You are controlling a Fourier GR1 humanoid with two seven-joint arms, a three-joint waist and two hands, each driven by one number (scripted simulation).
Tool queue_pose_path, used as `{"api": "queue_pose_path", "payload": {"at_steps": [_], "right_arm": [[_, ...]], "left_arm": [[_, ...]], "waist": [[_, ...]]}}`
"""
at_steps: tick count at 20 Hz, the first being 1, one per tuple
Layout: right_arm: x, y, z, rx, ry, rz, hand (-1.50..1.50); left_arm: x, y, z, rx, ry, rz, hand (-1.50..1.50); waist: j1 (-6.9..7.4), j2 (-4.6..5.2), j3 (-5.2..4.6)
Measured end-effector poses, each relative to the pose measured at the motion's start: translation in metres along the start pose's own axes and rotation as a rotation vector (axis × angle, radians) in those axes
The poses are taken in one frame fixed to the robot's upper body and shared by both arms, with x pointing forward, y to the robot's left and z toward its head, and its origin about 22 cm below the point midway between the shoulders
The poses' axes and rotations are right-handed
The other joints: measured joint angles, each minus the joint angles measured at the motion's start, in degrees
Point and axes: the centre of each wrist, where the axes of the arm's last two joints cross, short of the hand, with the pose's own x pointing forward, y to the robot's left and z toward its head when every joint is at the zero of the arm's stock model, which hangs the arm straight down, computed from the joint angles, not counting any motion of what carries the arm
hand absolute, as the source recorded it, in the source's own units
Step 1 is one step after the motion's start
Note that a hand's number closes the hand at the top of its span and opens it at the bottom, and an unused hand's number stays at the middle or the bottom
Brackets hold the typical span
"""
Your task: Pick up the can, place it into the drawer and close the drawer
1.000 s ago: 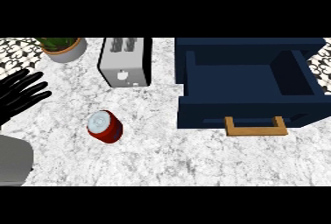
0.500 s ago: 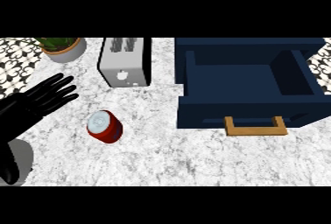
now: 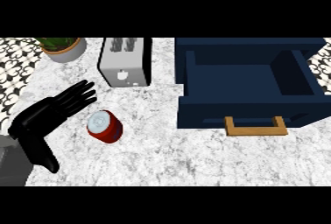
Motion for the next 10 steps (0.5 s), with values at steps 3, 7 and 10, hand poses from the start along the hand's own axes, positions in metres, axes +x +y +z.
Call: {"api": "queue_pose_path", "payload": {"at_steps": [3, 7, 10], "right_arm": [[-0.003, -0.003, -0.002, 0.002, 0.003, 0.001, -1.5], [0.003, -0.007, 0.004, 0.004, 0.001, -0.003, -1.5], [0.002, -0.011, 0.009, 0.002, -0.002, -0.016, -1.5]], "left_arm": [[-0.016, -0.001, -0.005, 0.02, 0.012, -0.004, -1.5], [-0.037, 0.007, -0.007, 0.055, 0.017, -0.01, -1.5], [-0.048, 0.013, -0.004, 0.078, 0.016, -0.018, -1.5]], "waist": [[0.03, 0.0, -0.01], [-0.09, 0.01, -0.02], [-0.12, 0.0, -0.01]]}}
